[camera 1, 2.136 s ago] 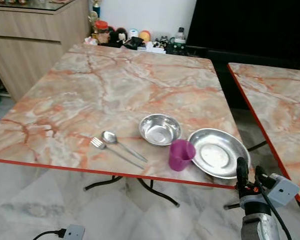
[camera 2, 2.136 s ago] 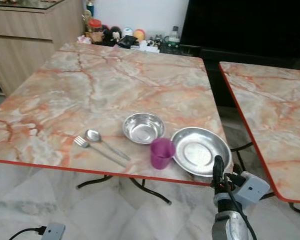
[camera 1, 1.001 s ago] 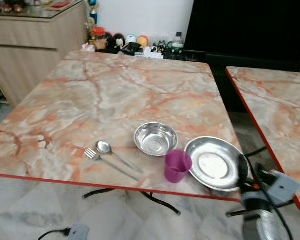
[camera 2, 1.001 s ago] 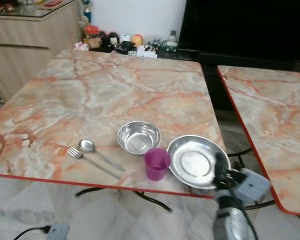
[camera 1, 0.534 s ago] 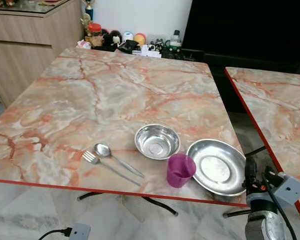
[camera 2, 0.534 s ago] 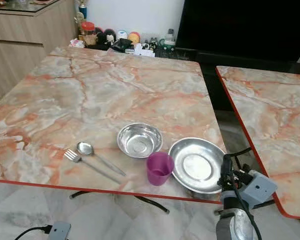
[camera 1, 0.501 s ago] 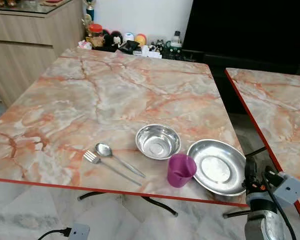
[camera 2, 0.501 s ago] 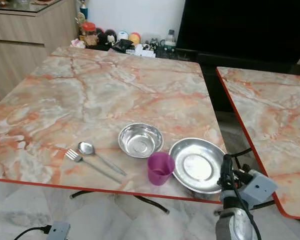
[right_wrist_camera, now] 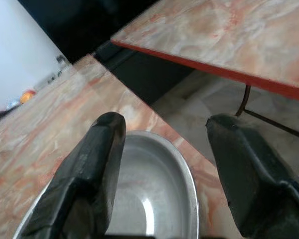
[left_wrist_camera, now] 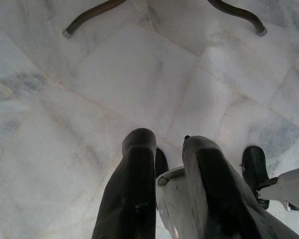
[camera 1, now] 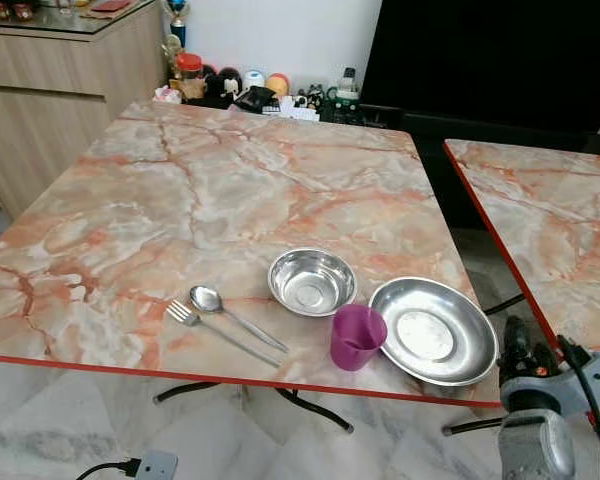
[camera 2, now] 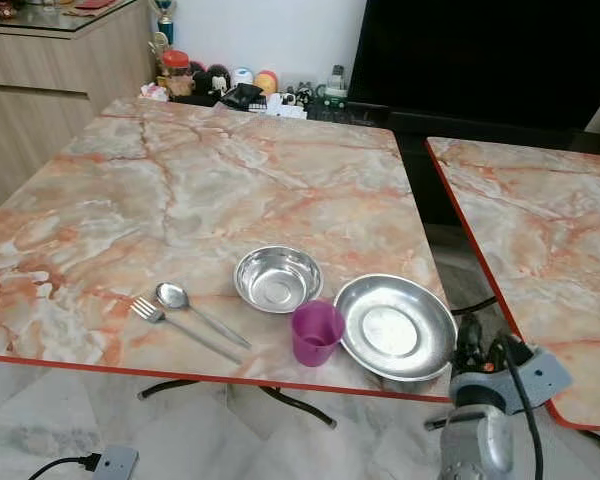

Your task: Setting the table

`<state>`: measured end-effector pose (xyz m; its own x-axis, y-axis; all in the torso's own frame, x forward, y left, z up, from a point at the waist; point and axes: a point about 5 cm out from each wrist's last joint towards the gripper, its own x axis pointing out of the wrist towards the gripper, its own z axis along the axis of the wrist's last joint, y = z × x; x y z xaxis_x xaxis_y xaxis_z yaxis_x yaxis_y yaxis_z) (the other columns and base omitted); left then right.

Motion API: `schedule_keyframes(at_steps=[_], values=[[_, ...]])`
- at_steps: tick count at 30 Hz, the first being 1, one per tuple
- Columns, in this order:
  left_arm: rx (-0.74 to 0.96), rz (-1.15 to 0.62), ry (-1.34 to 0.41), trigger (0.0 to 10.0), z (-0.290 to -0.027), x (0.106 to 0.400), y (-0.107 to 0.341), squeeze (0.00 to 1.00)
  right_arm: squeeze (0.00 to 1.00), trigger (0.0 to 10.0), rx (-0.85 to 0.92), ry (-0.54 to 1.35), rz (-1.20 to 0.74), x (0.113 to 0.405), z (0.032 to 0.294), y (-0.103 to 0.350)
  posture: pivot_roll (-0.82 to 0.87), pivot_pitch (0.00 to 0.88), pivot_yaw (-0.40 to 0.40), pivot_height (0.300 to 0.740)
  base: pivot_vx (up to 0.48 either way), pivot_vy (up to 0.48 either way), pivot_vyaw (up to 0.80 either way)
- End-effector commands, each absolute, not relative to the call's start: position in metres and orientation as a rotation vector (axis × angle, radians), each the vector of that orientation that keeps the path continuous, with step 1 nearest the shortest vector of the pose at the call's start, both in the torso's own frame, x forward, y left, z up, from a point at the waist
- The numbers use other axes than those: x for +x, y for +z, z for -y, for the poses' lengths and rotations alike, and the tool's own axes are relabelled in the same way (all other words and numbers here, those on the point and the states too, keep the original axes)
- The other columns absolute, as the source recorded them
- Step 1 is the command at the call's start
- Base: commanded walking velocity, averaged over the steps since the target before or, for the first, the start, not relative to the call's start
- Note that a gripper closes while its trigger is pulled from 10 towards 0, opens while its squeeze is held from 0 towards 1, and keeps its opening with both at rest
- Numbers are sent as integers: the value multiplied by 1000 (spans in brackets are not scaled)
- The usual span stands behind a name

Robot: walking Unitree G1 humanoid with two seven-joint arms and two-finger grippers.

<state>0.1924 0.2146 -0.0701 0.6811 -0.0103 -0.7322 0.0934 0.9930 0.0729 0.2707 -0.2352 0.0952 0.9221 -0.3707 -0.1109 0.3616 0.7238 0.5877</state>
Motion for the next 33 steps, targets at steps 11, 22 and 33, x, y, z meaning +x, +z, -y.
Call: schedule_keyframes(at_steps=[11,22,33], values=[[125,-847,-87,10000,-213,186,-74,0,0,10000,598,-378,-155,276,231,74,94,83,-94,740,0,0,0],[125,-846,-77,10000,-216,186,-73,0,0,10000,555,-344,-250,275,223,58,97,70,-82,740,0,0,0],[129,-840,-80,10000,-218,188,-72,0,0,2824,489,-309,-329,276,215,50,99,72,-78,740,0,0,0]])
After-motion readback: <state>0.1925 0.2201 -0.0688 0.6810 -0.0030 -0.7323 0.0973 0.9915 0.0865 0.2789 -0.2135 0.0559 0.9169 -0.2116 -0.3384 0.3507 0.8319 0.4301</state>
